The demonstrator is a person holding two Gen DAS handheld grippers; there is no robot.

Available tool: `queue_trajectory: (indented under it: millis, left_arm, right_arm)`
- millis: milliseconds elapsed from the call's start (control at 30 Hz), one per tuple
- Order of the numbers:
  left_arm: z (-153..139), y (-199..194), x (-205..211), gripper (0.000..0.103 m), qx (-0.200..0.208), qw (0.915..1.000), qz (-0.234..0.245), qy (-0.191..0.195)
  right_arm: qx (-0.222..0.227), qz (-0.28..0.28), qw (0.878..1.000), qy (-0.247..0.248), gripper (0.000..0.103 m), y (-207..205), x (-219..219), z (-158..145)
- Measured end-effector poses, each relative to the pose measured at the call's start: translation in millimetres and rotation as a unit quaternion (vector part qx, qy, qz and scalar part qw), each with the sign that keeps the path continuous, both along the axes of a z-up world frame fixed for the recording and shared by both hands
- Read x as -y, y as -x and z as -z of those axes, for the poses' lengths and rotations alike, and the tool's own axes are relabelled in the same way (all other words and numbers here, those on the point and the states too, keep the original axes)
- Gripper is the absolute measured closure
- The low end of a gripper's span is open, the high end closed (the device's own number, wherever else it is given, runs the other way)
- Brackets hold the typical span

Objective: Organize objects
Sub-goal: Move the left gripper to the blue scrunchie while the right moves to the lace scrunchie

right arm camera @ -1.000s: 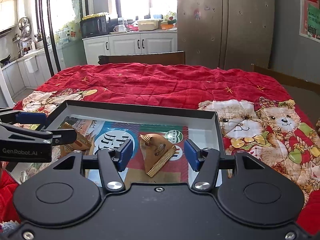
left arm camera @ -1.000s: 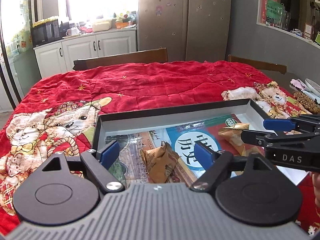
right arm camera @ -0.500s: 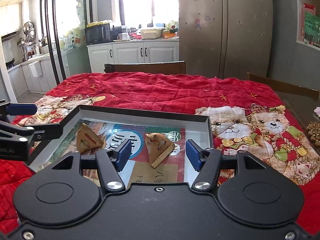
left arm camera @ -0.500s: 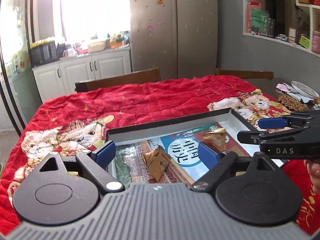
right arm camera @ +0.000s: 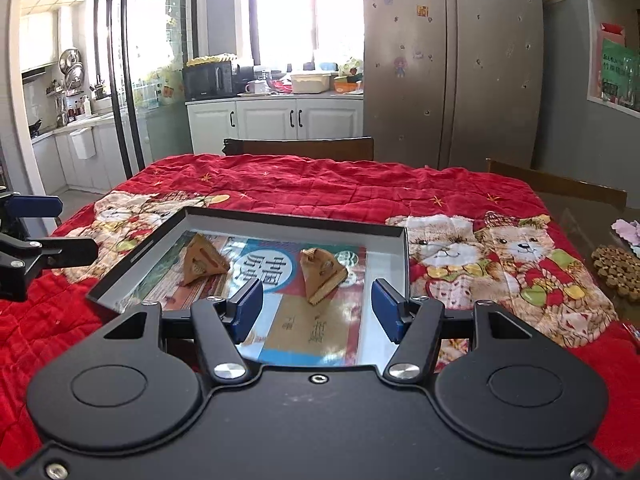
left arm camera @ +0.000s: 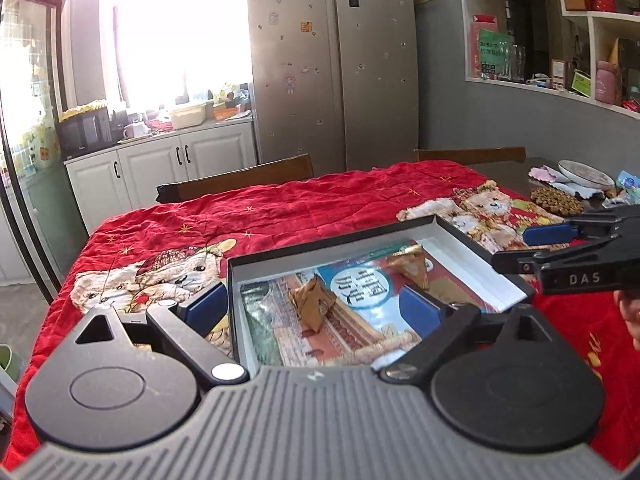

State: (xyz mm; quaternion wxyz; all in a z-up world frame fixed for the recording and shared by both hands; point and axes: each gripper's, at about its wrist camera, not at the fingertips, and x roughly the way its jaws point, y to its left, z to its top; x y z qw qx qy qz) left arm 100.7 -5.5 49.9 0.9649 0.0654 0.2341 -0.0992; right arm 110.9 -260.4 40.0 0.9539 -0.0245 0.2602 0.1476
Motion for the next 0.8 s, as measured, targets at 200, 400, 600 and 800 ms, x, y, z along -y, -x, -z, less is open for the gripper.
queue_trajectory:
  millis: [200, 400, 600, 800]
  left_arm:
    - [5.4, 23.1, -2.0, 0.006, -0.002, 0.9998, 0.008, -0.017]
    - [17.5, 37.0, -5.9, 0.005, -0.021, 0.9994, 0.011, -0.026]
    - [35.2, 47.3, -8.8, 0.005, -0.051, 0.998, 0.016, -0.031]
    - [49.8, 56.0, -11.0, 0.005, -0.072, 0.997, 0.015, -0.025]
  right_arm:
    - [0.001, -0.007, 1.0, 0.0, 0.045, 31.4, 7.1, 2.6]
    - [-0.011, -0.015, 1.0, -0.002, 0.045, 55.3, 12.2, 12.2]
    - [-0.024, -0.024, 0.999, 0.001, 0.045, 77.5, 16.0, 22.4]
    - [-0.04, -0.027, 0.999, -0.008, 0.045, 90.1, 19.8, 29.1]
